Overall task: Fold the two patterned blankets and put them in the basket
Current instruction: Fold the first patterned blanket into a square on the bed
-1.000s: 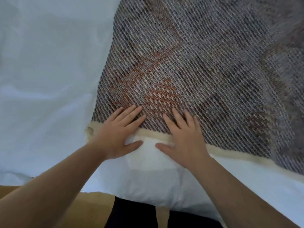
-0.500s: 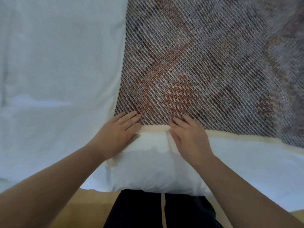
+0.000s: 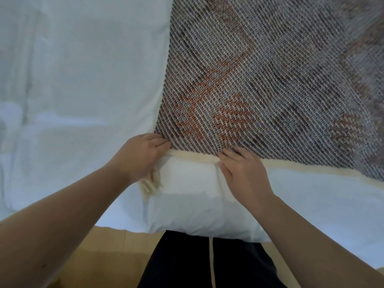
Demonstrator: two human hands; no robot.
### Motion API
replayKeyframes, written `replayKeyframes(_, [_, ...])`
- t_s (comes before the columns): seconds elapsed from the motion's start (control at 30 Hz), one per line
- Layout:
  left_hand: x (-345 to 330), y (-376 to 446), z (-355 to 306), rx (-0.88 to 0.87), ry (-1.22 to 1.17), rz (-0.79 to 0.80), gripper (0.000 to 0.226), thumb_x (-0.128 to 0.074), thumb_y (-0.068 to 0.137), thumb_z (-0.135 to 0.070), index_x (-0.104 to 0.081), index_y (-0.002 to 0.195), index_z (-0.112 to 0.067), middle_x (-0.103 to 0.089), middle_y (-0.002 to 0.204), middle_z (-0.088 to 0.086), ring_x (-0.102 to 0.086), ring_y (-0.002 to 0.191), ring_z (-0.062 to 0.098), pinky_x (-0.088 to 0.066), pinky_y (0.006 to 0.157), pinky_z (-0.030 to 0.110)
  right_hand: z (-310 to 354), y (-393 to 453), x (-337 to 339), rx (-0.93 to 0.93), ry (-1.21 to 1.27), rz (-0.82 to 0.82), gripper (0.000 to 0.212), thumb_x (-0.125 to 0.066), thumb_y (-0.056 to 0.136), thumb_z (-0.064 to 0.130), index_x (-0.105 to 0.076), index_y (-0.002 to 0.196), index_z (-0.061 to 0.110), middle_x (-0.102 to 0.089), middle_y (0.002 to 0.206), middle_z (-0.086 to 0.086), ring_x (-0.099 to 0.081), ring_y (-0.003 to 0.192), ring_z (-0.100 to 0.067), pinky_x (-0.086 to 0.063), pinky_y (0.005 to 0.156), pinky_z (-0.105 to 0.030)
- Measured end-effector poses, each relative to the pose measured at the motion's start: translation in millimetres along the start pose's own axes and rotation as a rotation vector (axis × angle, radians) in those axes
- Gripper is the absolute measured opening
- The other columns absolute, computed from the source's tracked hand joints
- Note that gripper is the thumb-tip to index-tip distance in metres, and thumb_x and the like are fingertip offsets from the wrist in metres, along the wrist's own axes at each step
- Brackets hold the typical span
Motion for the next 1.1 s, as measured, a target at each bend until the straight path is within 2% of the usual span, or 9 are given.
replayKeyframes(0.07, [2.5, 2.5, 1.1, 0.013, -0.017, 0.036, 0.042, -0.07, 0.058, 0.0, -0.077, 0.099, -0.002, -0.077, 0.092, 0.013, -0.075, 0.08, 0.031, -0.061, 0.066, 0.04, -0.1, -0.5, -0.2, 0.012, -0.005, 0.003, 0.043, -0.039, 0.097, 0.032, -0.073, 0.115, 0.014, -0.073, 0.116, -0.002, -0.064, 0.111, -0.034, -0.052, 0.092, -0.047])
replayKeyframes(0.23, [0.1, -46.1, -8.3, -0.006, -0.051, 0.127, 0.043, -0.075, 0.058, 0.001, -0.077, 0.101, -0.003, -0.076, 0.089, 0.011, -0.074, 0.078, 0.028, -0.062, 0.073, 0.041, 18.9, -12.3, 5.4, 0.117, 0.082, -0.025, 0.033, -0.051, 0.094, 0.027, -0.076, 0.108, 0.012, -0.076, 0.106, 0.001, -0.061, 0.082, -0.026, -0.054, 0.075, -0.037])
replayKeyframes(0.37, [-10.6, -96.1, -10.6, 0.101, -0.011, 0.29, 0.066, -0.085, 0.041, 0.008, -0.077, 0.105, -0.004, -0.077, 0.083, 0.008, -0.074, 0.07, 0.024, -0.062, 0.062, 0.037, 44.8, -27.4, -2.0, 0.247, 0.052, 0.052, 0.026, -0.056, 0.09, 0.024, -0.077, 0.103, 0.015, -0.076, 0.1, 0.004, -0.061, 0.075, -0.023, -0.051, 0.068, -0.033])
replayKeyframes(0.47, [-16.1, -97.6, -7.2, 0.198, 0.063, 0.416, 0.06, -0.08, 0.039, 0.005, -0.077, 0.098, -0.008, -0.072, 0.069, 0.002, -0.069, 0.059, 0.022, -0.058, 0.057, 0.035, 47.1, -26.0, -3.9, 0.266, 0.031, 0.09, 0.019, -0.071, 0.082, 0.02, -0.077, 0.099, 0.017, -0.076, 0.095, 0.004, -0.062, 0.074, -0.023, -0.053, 0.064, -0.033])
replayKeyframes(0.6, [0.4, -31.8, -36.9, 0.194, 0.11, 0.301, 0.058, -0.063, 0.068, -0.024, -0.069, 0.121, -0.001, -0.072, 0.113, 0.02, -0.07, 0.103, 0.037, -0.057, 0.087, 0.051, 24.3, -20.4, 10.8, 0.188, 0.065, 0.108, 0.038, -0.047, 0.095, 0.036, -0.07, 0.12, 0.019, -0.072, 0.116, 0.004, -0.064, 0.097, -0.021, -0.054, 0.081, -0.037])
replayKeyframes(0.77, [17.9, 80.3, -108.9, -0.01, 0.033, 0.137, 0.079, -0.038, 0.09, -0.057, -0.049, 0.145, -0.002, -0.047, 0.15, 0.018, -0.045, 0.139, 0.034, -0.037, 0.112, 0.055, -63.0, -34.6, 57.0, -0.083, -0.007, 0.001, 0.05, -0.045, 0.096, 0.045, -0.061, 0.133, 0.015, -0.064, 0.132, -0.003, -0.057, 0.122, -0.031, -0.049, 0.099, -0.048])
replayKeyframes(0.97, [-6.8, 181.0, -174.4, -0.079, 0.13, 0.35, 0.09, -0.013, 0.094, -0.071, 0.013, 0.158, -0.013, 0.015, 0.166, 0.005, 0.013, 0.154, 0.024, 0.004, 0.124, 0.047, -165.0, -70.2, 89.6, -0.231, -0.088, -0.106, 0.055, -0.047, 0.093, 0.049, -0.06, 0.135, 0.016, -0.062, 0.134, -0.002, -0.054, 0.128, -0.032, -0.046, 0.1, -0.051])
replayKeyframes(1.03, [-17.7, 204.7, -191.2, -0.083, 0.131, 0.356, 0.09, -0.011, 0.092, -0.072, 0.011, 0.158, -0.015, 0.012, 0.167, 0.004, 0.01, 0.154, 0.022, 0.004, 0.124, 0.047, -194.9, -79.9, 91.9, -0.256, -0.068, -0.154, 0.054, -0.05, 0.092, 0.048, -0.06, 0.134, 0.016, -0.063, 0.134, -0.002, -0.052, 0.129, -0.031, -0.044, 0.101, -0.049])
replayKeyframes(1.1, [-29.5, 229.1, -213.9, -0.104, 0.148, 0.364, 0.088, -0.016, 0.093, -0.069, -0.009, 0.16, -0.013, -0.01, 0.167, 0.008, -0.009, 0.154, 0.025, -0.009, 0.124, 0.049, -229.0, -91.6, 93.3, -0.273, -0.035, -0.203, 0.054, -0.051, 0.093, 0.048, -0.06, 0.135, 0.015, -0.061, 0.137, -0.002, -0.049, 0.132, -0.031, -0.04, 0.105, -0.048])
Point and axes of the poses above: each hand's wrist, its own y-axis towards the middle knuckle, its own x-axis out of the back of the hand, z = x × y, the point moved 8 cm from there along y, towards the middle knuckle
